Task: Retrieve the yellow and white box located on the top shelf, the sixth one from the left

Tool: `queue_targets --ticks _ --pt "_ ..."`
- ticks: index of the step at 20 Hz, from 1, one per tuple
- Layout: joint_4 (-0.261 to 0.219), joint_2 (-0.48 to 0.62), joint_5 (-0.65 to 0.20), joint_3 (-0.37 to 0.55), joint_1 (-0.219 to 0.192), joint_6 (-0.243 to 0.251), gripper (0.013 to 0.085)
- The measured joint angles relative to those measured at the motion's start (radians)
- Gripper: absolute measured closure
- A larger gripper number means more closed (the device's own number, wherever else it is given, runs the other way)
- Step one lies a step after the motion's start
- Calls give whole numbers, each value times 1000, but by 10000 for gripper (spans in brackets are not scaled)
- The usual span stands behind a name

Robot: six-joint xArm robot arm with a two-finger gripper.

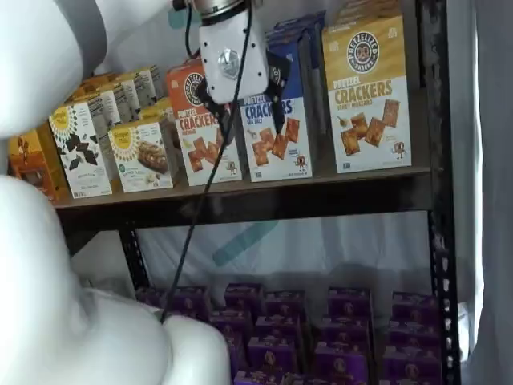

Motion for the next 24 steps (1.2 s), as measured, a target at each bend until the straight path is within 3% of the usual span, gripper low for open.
queue_targets --ticks 4,10,19,24 --pt "31 43 -55 -29 -103 -96 130" --pt "53 115 -107 -83 -217 -204 130" --pt "84 209 -132 -165 -324 -308 130" --pt "100 245 -147 -206 -354 -334 130"
